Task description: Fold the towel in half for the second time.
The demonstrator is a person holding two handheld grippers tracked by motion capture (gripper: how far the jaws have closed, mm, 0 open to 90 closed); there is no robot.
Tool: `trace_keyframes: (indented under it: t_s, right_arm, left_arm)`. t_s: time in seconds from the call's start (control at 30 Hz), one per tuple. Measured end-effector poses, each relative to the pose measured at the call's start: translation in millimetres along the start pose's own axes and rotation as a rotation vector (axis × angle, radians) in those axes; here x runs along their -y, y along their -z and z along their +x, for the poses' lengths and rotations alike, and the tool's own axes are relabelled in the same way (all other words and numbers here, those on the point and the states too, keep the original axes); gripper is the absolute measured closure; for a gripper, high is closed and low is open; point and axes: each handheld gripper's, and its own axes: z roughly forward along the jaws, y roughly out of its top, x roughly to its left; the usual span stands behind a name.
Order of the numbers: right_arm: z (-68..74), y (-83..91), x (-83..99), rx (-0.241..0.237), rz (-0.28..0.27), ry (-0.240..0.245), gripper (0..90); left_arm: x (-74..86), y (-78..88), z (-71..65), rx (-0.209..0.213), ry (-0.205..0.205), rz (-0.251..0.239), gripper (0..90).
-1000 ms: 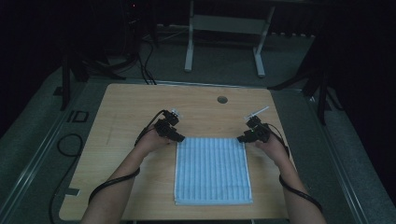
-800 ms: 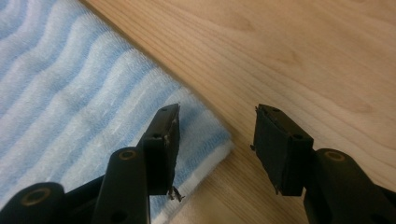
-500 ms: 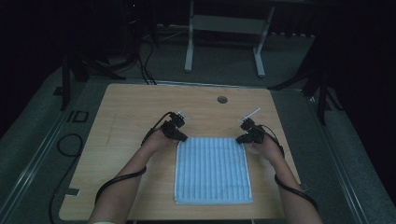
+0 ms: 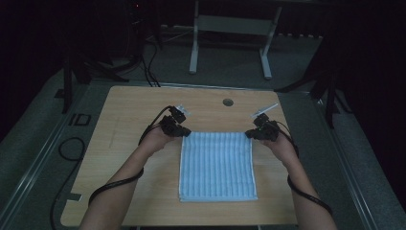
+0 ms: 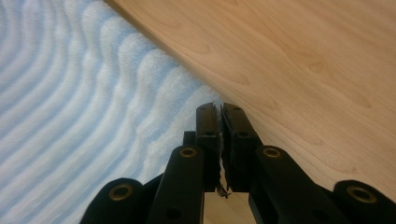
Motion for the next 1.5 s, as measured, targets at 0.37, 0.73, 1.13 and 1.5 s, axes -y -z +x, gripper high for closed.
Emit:
trace_keyframes:
  t_s: [0.37,0.73,1.13,1.5]
  right_arm:
    - [53.9,56.6,47.8,-0.03,-0.153,0.097,85.8]
    - [101.7,68.8,95.8,-0.073,-0.107,0.154,85.7]
    - [110.3,77.2,136.7,-0.091,-0.099,0.076,67.3]
    - [110.5,37.3,116.7,-0.099,-0.053,0.102,58.9]
  left_arm:
    - [33.3,37.5,-50.0,0.042,-0.098,-0.045,87.3]
    - [76.5,46.2,-99.4,0.082,-0.139,-0.025,87.2]
    - [96.1,44.7,-130.4,0.154,-0.189,0.024,61.3]
    - [93.5,9.8,-115.4,0.153,-0.113,0.037,49.8]
